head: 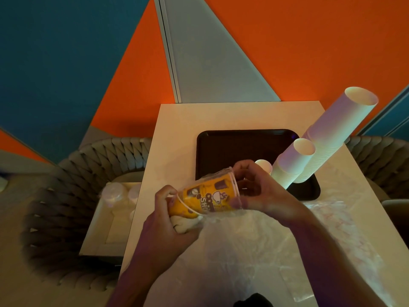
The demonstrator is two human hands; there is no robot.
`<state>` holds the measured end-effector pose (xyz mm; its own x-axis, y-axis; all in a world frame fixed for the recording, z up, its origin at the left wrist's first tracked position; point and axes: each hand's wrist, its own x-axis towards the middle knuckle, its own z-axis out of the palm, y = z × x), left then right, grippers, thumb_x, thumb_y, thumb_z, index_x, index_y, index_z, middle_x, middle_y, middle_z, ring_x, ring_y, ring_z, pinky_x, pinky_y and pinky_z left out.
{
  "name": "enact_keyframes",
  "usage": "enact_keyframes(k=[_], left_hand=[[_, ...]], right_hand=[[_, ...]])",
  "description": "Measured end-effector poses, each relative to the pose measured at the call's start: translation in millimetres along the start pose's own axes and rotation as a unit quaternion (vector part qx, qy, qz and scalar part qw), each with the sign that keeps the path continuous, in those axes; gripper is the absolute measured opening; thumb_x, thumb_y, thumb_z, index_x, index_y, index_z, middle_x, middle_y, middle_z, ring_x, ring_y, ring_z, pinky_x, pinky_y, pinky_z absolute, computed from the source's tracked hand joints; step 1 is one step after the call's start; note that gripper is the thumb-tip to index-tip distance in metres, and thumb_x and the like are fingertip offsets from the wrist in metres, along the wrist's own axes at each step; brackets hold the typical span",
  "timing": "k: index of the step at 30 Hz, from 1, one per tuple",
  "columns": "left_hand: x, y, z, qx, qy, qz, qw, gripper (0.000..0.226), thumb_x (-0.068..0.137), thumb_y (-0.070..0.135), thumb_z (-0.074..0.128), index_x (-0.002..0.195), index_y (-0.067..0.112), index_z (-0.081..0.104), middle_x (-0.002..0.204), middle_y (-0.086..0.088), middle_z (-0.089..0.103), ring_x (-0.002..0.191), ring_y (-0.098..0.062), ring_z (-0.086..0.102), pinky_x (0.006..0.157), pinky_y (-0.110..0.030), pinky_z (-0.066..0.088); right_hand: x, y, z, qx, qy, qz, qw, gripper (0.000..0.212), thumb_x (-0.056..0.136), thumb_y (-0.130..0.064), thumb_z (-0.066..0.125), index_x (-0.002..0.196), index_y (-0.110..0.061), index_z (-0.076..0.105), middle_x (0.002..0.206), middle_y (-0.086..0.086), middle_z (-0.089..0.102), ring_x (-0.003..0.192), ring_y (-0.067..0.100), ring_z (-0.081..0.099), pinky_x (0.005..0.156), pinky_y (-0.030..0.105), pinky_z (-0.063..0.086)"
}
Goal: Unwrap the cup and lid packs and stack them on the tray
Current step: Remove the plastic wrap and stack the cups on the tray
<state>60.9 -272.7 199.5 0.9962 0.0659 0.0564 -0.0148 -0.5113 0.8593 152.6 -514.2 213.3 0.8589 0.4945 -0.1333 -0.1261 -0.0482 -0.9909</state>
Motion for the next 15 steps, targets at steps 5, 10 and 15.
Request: enact_keyframes(k=[5,10,15], left_hand=[[1,-3,2,0.009,0.011,0.012,1.0,0.087,0.066,0.024,0.093,0.114,0.058,0.029,0.103,0.008,0.068,0.087,-0.006,0.071,0.064,-0.029,0.061],[-3,-2,6,0.008,-0.005,-0.004,1.0,0.084,0.066,0.028,0.092,0.116,0.056,0.029,0.103,0.011,0.066,0.086,-0.005,0.07,0.065,-0.034,0.062],[-6,1,7,-0.009,-0.011,-0.008,1.0,0.084,0.065,0.033,0.091,0.116,0.057,0.029,0.103,0.016,0.066,0.089,-0.004,0.069,0.067,-0.032,0.061]], right_hand=[[-3,2,6,-0.094,-0.029,0.026,0.995,0.06,0.075,-0.009,0.087,0.123,-0.032,0.059,0.114,-0.007,0.072,0.107,0.016,0.07,0.089,0.037,0.059],[0,5,16,-0.21,-0.021,-0.002,0.977,0.078,0.067,-0.026,0.093,0.135,-0.034,0.057,0.118,-0.01,0.07,0.103,0.008,0.071,0.085,0.035,0.062],[3,10,21,-0.34,0.002,-0.048,0.939,0.081,0.064,-0.047,0.087,0.137,-0.04,0.054,0.119,-0.016,0.061,0.11,0.002,0.061,0.09,0.03,0.055]])
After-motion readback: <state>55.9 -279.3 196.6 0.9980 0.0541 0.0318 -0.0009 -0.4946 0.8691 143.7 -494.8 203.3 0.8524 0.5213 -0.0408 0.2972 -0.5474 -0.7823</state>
